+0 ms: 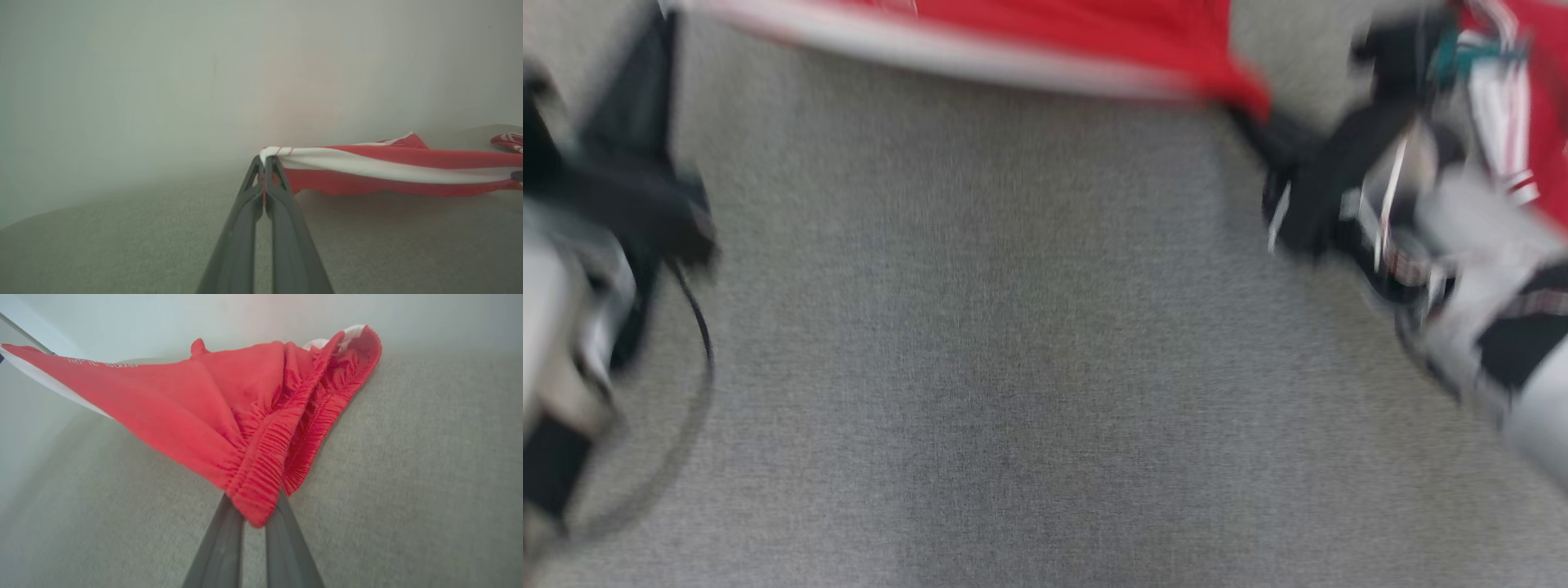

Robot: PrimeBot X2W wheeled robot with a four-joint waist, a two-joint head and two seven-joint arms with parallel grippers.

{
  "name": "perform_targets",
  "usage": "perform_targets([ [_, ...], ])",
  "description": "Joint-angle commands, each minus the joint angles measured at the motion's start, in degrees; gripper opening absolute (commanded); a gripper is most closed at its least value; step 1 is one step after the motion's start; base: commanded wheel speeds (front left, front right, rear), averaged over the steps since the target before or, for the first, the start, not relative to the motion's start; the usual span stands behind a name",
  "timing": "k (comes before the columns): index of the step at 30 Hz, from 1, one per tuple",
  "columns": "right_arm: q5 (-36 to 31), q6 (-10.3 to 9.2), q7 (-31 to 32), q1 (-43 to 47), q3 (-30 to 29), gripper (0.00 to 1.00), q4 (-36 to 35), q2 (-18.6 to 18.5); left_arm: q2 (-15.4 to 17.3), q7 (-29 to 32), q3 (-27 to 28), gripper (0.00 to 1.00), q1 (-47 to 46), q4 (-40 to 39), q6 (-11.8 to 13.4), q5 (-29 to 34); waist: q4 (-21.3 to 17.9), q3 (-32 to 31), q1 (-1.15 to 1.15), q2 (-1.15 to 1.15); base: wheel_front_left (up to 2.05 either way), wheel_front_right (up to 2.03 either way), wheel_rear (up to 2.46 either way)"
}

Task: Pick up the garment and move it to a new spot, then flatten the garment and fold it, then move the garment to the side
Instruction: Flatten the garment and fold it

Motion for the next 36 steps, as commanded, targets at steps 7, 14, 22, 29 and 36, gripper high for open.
perform_targets([
  [7, 1.64, -0.16, -4.32, 16.95, 2.25, 0.0, -6.49, -4.47, -1.1, -0.23, 5.19, 0.0, 25.81, -9.27, 6.71, 2.51, 0.08, -12.02, 0.02, 0.01, 0.0, 0.0, 0.0],
  [14, 1.06, -0.21, -7.26, 32.27, 2.19, 0.0, -10.04, -6.5, -2.85, -0.23, 10.46, 0.0, 44.0, -12.73, 10.67, 4.03, 1.3, -18.2, 0.02, 0.01, 0.0, 0.0, 0.0],
  [22, 1.1, -0.22, -7.5, 44.73, -1.82, 0.0, -14.15, -6.57, -2.98, -0.24, 12.99, 0.0, 54.31, -15.64, 12.16, 5.87, 1.89, -21.06, 0.02, 0.01, 0.0, 0.0, 0.0],
  [29, -2.83, -0.22, -6.3, 48.6, -9.74, 0.0, -17.08, -5.15, -0.06, 1.27, 13.31, 0.0, 49.87, -18.64, 10.38, 7.78, 0.53, -19.83, 0.02, 0.01, 0.0, 0.0, 0.0],
  [36, -8.34, -0.21, -1.88, 44.02, -18.86, 0.0, -17.43, -0.14, 4.59, 9.04, 12.33, 0.0, 32.94, -18.86, 4.09, 9.47, -3.62, -14.57, 0.02, 0.01, 0.0, 0.0, 0.0],
])
